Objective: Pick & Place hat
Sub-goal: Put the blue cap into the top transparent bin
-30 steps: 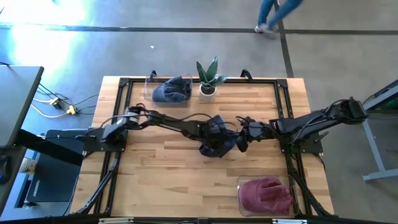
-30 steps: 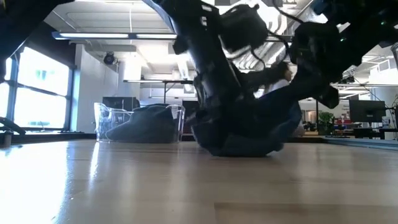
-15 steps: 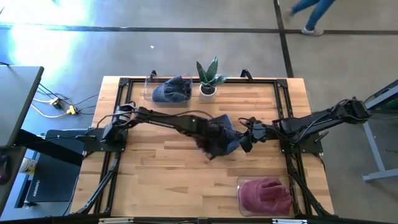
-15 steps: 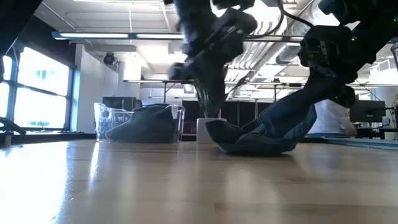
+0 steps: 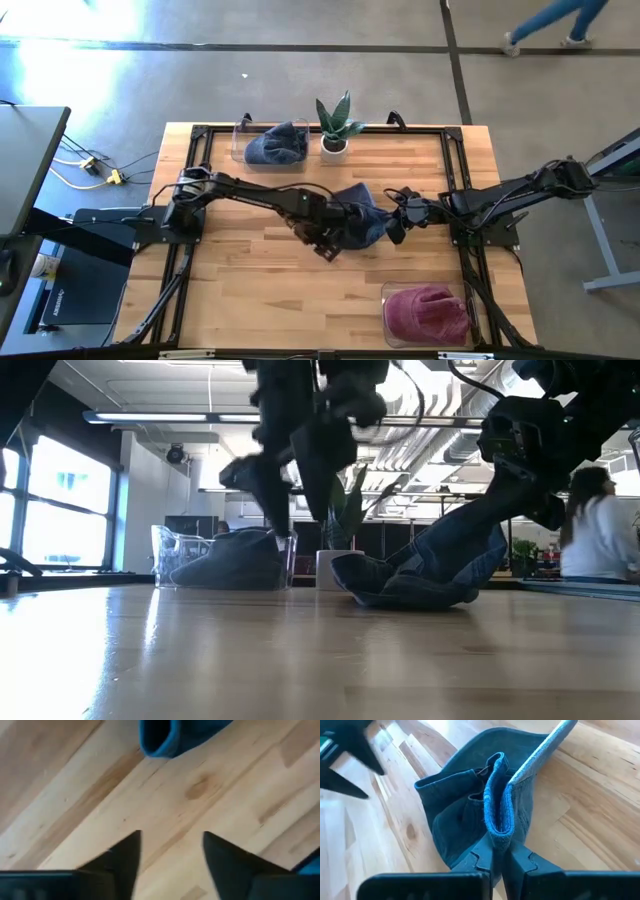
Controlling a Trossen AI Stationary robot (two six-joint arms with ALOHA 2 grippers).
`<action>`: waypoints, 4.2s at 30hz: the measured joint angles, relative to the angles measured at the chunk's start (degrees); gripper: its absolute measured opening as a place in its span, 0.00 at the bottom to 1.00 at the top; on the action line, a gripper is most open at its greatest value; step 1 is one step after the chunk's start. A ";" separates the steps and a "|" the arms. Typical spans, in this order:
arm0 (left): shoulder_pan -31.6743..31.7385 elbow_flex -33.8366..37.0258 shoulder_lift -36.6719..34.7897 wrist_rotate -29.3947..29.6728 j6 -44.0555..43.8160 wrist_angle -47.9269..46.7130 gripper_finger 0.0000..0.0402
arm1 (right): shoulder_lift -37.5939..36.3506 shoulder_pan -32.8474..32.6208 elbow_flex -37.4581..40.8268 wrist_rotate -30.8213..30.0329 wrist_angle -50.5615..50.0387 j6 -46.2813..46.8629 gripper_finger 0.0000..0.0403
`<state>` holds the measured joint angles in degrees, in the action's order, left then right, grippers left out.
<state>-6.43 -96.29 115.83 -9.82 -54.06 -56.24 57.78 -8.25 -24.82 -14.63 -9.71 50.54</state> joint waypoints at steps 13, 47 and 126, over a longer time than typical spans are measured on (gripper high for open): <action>0.44 0.33 0.76 8.46 0.19 9.75 0.82 | 0.00 0.00 0.00 1.29 0.11 -3.04 0.05; 3.38 -1.31 4.17 9.59 14.23 -0.02 0.09 | 0.75 0.00 0.07 3.65 4.97 -3.40 0.06; -20.99 35.71 -63.15 37.99 -3.74 -12.56 0.45 | 62.86 14.98 -91.14 15.29 -19.61 -28.28 0.04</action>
<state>-27.42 -60.58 52.69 28.17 -57.80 -68.80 120.64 6.73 -115.96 0.66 -29.32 22.27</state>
